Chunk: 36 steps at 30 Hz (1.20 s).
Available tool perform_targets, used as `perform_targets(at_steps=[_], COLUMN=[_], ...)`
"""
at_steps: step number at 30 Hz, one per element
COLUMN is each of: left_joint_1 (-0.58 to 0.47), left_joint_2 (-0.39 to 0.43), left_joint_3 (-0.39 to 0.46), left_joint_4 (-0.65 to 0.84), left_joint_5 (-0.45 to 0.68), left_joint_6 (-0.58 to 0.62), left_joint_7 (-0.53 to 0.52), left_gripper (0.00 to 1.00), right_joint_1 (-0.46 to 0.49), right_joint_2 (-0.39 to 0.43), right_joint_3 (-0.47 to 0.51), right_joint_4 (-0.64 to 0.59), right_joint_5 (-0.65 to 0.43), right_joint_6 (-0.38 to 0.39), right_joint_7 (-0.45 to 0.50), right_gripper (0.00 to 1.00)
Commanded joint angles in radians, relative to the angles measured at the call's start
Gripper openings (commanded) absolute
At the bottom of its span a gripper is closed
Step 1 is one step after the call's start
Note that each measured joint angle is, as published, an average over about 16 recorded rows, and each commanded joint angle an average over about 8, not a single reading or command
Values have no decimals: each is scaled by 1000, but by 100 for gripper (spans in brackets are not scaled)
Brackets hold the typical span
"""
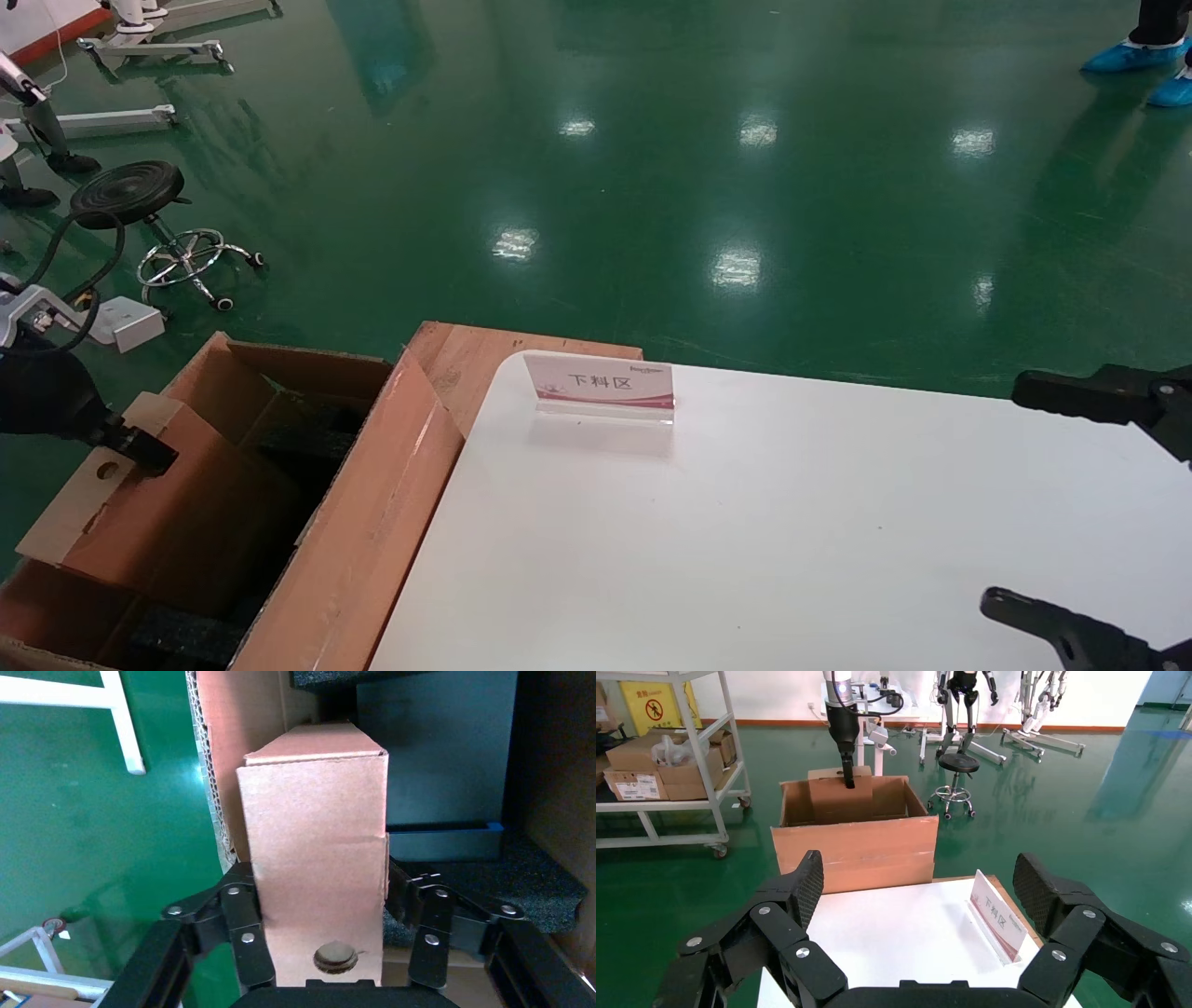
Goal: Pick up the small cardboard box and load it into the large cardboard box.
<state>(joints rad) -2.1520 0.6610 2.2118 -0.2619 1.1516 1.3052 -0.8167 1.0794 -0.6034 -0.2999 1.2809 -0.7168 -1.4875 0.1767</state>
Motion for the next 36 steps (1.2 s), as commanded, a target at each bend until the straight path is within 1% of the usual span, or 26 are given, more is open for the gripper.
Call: perform_targets(at_steps=[1, 16, 20, 27, 31, 36], left_joint_1=[-1, -3, -11, -53, -95, -155], left_joint_2=[0, 0, 11, 46, 50, 34], left_joint_3=[0, 1, -2, -19, -42, -76], left_joint_4=[-1, -5, -15, -53, -92, -177], left_joint_5=[0, 2, 1, -6, -18, -35], left_joint_6=[0, -3, 0, -18, -61, -136], left_joint_7=[0, 0, 12, 80, 141, 219], left_gripper=[100, 100, 100, 100, 100, 100], right_joint_1=[0, 0, 0, 0, 1, 1], right_joint_2=[0, 0, 0, 0, 0, 0], right_joint_3=[0, 0, 0, 0, -1, -1], right_joint_4=[0, 0, 0, -1, -1, -1], right_joint_5=[0, 0, 0, 0, 0, 0], right_joint_6=[0, 0, 0, 0, 0, 0], right_joint_7=[0, 0, 0, 0, 0, -1], right_gripper=[100, 100, 100, 100, 100, 100])
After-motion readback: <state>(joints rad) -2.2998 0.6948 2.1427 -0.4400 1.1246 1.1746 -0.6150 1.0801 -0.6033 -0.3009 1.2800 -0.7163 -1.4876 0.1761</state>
